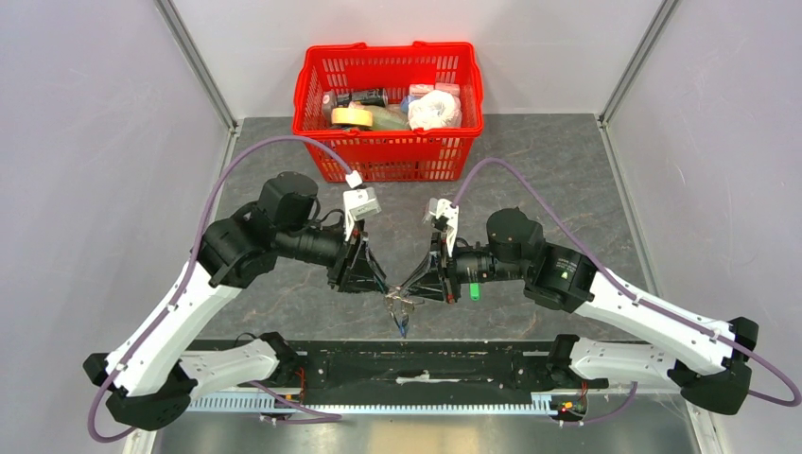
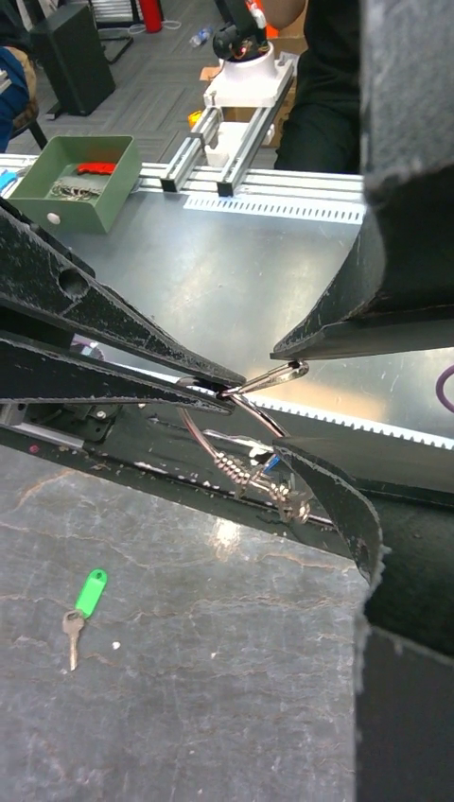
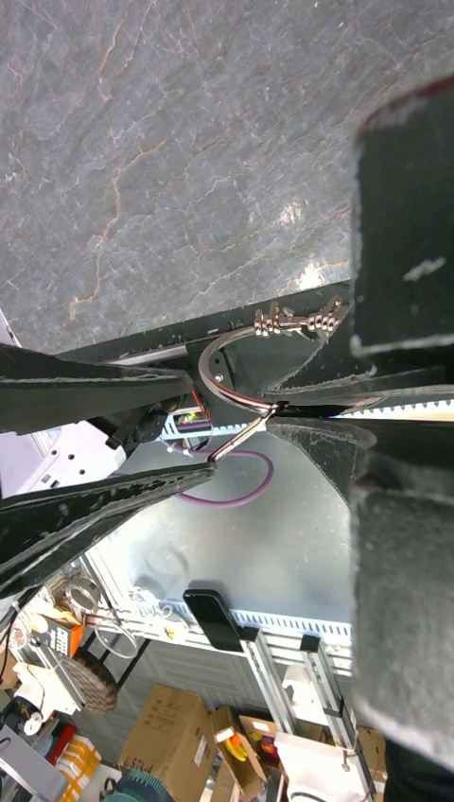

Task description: Put the keys on the keyring

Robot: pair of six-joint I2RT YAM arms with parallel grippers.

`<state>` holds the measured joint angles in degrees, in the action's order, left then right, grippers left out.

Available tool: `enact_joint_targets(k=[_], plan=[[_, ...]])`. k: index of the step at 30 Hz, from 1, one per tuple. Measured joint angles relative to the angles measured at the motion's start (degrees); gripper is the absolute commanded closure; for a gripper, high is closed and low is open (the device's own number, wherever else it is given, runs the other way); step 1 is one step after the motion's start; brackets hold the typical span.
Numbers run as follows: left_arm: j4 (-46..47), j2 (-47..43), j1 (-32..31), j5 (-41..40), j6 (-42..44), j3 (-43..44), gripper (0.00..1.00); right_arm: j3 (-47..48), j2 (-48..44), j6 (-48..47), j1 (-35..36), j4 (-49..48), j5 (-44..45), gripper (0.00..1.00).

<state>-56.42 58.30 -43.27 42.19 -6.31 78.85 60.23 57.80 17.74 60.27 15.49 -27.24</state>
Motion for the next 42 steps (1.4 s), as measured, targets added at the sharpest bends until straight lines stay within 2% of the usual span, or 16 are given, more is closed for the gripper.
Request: enact_joint_targets(k=[6, 12, 22, 28, 35, 42], plan=[[4.04, -4.09, 0.02, 0.5, -0.02, -0.35, 0.58, -0.39, -0.79, 2.27, 0.0, -0.24, 0.37, 1.0], [12.72, -11.19, 0.0, -0.37, -2.21, -4.09, 0.62, -5.51, -5.79, 8.02, 0.0, -6.45, 5.05, 1.0], [30.38, -22.32, 0.02, -12.76, -10.03, -17.7, 0.62, -12.55, -8.79, 17.29, 0.2, -21.03, 16.37, 1.0], [40.0, -24.57, 0.0, -17.66, -14.86, -23.06, 0.64, -16.04, -8.41, 21.4, 0.79, -29.14, 22.56, 1.0], [48.43, -24.83, 0.02, -22.51, -19.47, -27.58, 0.57, -16.74, -7.45, 24.46, 1.95, -36.61, 27.98, 1.0], [56.46, -24.61, 0.0, -23.56, -21.81, -30.49, 0.5, -17.25, -4.83, 27.82, 3.21, -43.06, 32.61, 1.0]])
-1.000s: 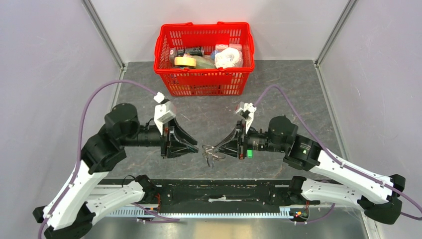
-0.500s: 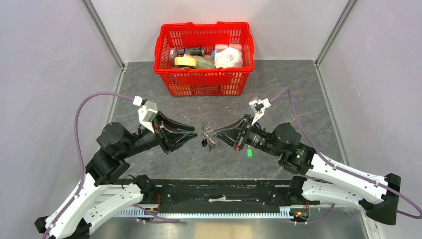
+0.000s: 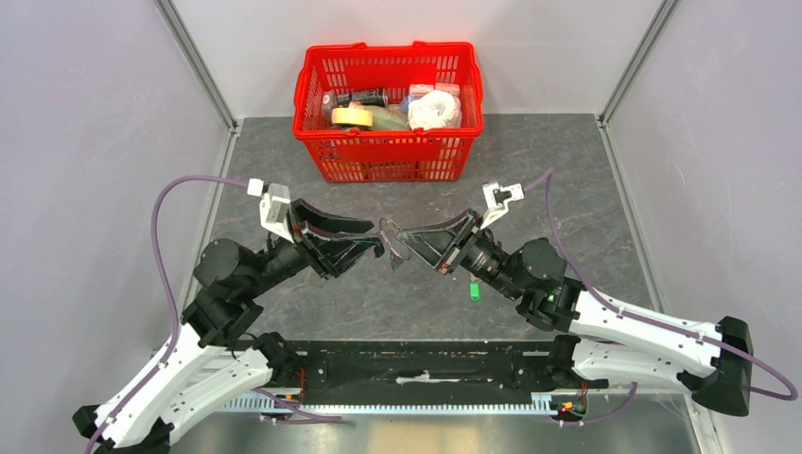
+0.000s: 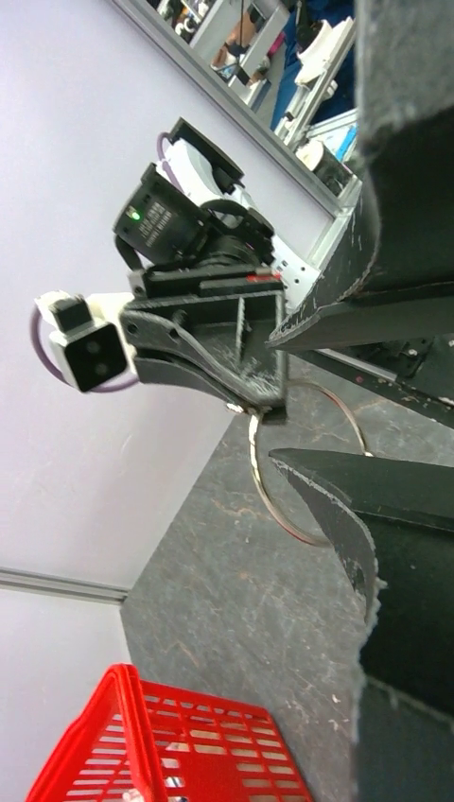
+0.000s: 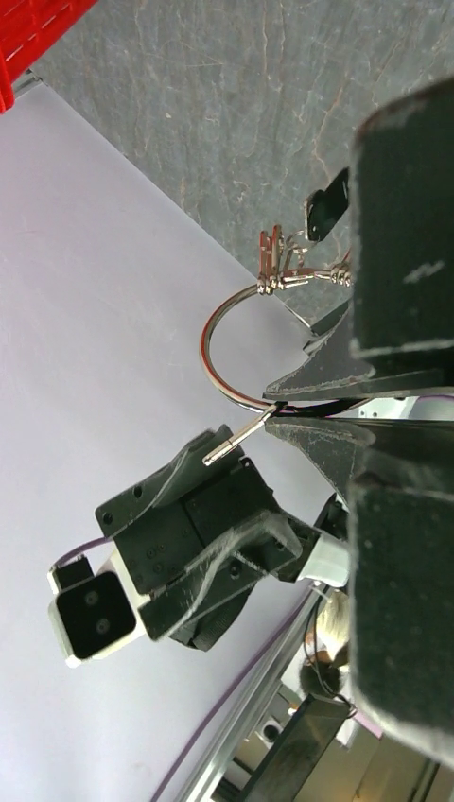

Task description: Put the keys on the keyring

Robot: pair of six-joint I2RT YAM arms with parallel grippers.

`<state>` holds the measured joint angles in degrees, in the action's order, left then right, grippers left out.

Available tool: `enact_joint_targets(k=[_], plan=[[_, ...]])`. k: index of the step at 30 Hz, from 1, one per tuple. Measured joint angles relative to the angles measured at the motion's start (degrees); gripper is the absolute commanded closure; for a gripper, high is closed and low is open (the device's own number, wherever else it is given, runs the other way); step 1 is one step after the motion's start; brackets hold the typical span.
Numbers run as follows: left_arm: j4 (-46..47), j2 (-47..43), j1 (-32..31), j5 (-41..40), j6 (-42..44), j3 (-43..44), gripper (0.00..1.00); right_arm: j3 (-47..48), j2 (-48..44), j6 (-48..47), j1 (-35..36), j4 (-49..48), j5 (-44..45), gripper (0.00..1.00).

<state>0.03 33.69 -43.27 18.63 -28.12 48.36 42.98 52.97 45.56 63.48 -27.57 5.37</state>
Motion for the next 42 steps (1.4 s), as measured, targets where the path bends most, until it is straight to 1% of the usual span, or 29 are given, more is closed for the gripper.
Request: enact_joint_targets(k=[8, 17, 28, 33, 42], plan=[[5.9, 0.07, 0.0, -0.02, -0.92, -0.39, 0.49, -1.6, 2.25, 3.19, 0.92, -4.48, 2.36, 1.0], [7.65, 0.02, 0.02, -0.11, -1.01, -0.7, 0.5, -1.62, 2.97, 5.49, 1.53, -9.27, 2.21, 1.0], [10.78, 0.79, 0.02, 0.0, -1.66, -0.96, 0.53, -1.62, 4.5, 6.14, 2.45, -11.45, 2.05, 1.0], [11.91, 1.38, 0.02, 0.94, -2.12, -0.96, 0.58, -1.6, 5.03, 6.16, 2.8, -11.89, 2.05, 1.0], [12.72, 1.68, 0.02, 1.38, -2.43, -1.22, 0.6, -1.6, 5.16, 6.12, 3.17, -12.79, 2.1, 1.0]])
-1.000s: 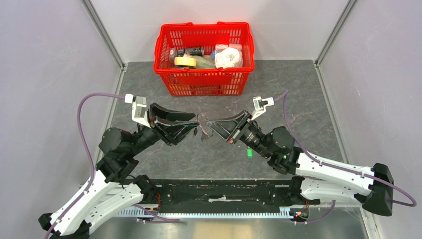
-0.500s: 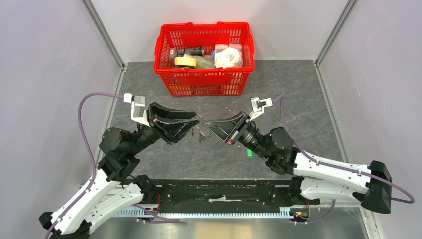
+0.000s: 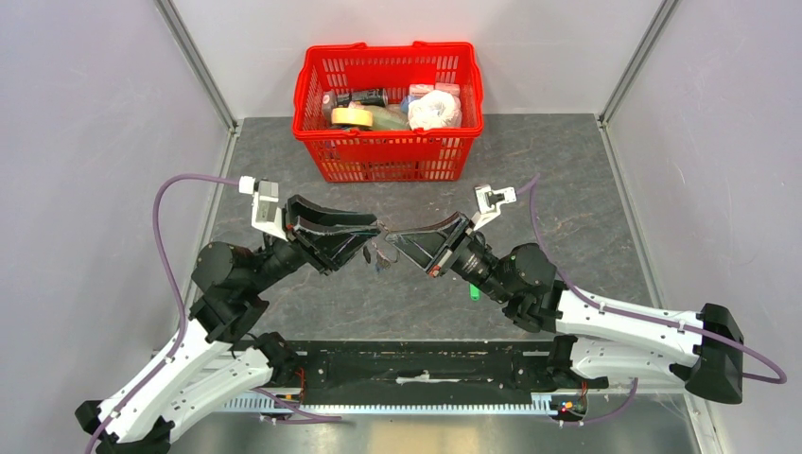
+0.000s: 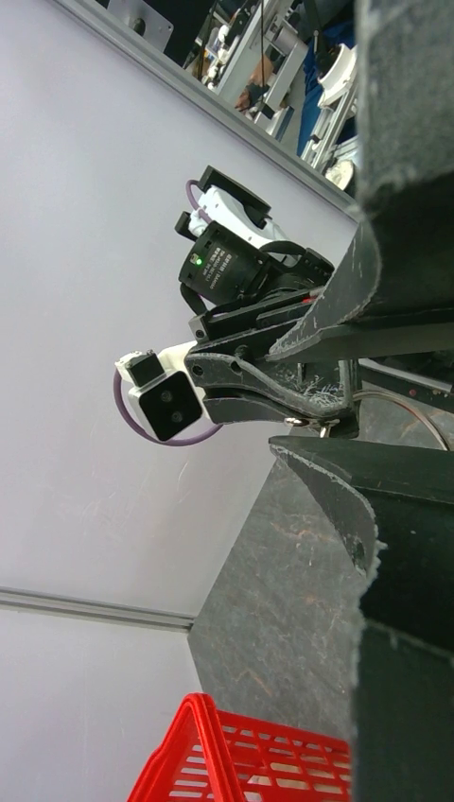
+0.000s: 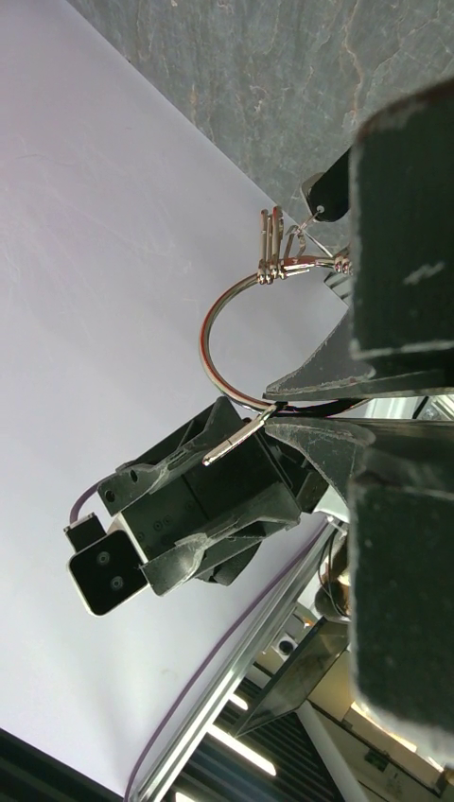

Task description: Put the keys on the keyring

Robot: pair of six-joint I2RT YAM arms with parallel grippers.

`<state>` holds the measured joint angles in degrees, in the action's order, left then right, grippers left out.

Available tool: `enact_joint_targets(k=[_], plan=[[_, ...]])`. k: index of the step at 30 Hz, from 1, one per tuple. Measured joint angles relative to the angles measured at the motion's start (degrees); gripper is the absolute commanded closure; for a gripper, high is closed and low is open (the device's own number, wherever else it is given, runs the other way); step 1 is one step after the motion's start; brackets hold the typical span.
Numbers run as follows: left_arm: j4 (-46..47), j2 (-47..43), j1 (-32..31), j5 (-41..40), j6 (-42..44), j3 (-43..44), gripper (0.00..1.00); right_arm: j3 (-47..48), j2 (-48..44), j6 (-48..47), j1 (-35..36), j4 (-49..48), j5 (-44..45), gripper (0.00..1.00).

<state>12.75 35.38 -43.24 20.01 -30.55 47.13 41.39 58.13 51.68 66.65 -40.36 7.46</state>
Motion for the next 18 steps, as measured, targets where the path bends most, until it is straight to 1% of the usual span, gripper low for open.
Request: enact_joint_targets(k=[10, 18], plan=[[1.09, -0.35, 0.0, 0.0, -0.11, -1.42, 0.61, 0.15, 0.2, 0.02, 0.26, -2.32, 0.0, 1.0], [1.55, -0.55, -0.02, 0.04, -0.17, -1.6, 0.61, 2.08, 2.08, 0.02, 0.39, -2.89, -0.04, 1.0]])
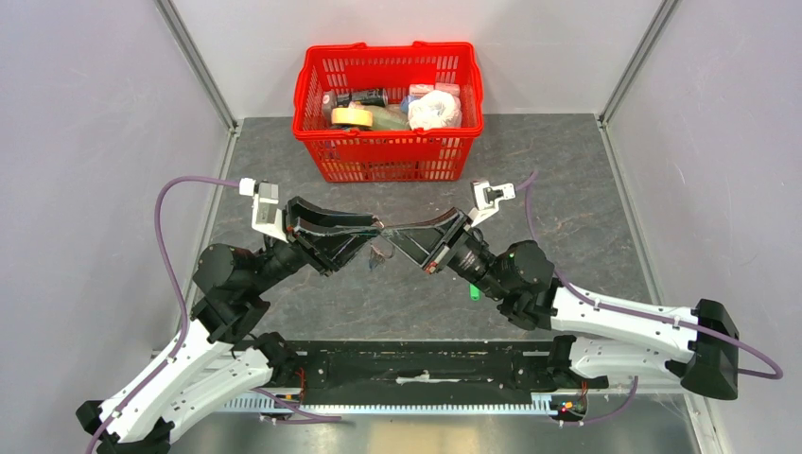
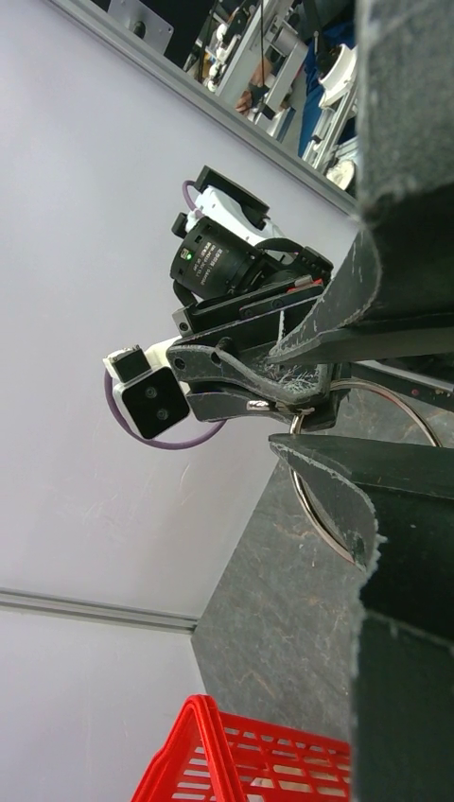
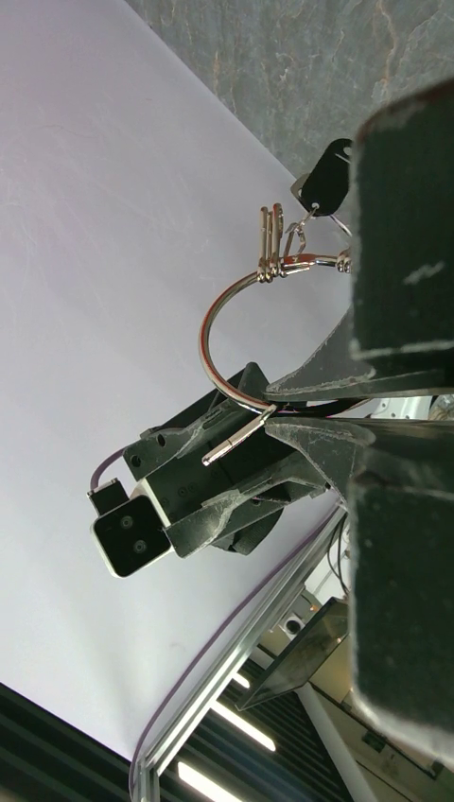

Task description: Put the keys on the keyring

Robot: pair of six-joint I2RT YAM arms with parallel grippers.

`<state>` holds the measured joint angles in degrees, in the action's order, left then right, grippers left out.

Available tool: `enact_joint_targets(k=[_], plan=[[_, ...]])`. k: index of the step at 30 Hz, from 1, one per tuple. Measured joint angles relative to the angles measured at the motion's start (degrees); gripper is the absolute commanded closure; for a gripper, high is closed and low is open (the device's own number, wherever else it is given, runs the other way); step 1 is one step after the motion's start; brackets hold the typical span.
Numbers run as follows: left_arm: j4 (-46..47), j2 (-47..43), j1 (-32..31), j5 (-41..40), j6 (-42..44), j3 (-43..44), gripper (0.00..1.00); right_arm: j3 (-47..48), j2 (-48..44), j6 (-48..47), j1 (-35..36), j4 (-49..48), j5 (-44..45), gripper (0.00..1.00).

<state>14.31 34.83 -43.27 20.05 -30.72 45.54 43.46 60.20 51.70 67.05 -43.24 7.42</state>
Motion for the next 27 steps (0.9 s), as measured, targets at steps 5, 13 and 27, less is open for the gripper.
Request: enact_joint_targets(k=[5, 13, 27], plan=[[0.63, 0.0, 0.02, 0.0, 0.0, 0.0, 0.62, 0.57, 0.61, 0.0, 0.33, -0.04, 0.0, 1.0], [0.87, 0.0, 0.02, 0.09, 0.0, 0.0, 0.67, 1.03, 1.27, 0.02, 0.63, -0.15, -0.02, 1.0], [1.9, -0.02, 0.0, 1.05, 0.0, -0.15, 0.71, 1.84, 1.53, -0.11, 1.11, -0.9, -0.04, 1.0]])
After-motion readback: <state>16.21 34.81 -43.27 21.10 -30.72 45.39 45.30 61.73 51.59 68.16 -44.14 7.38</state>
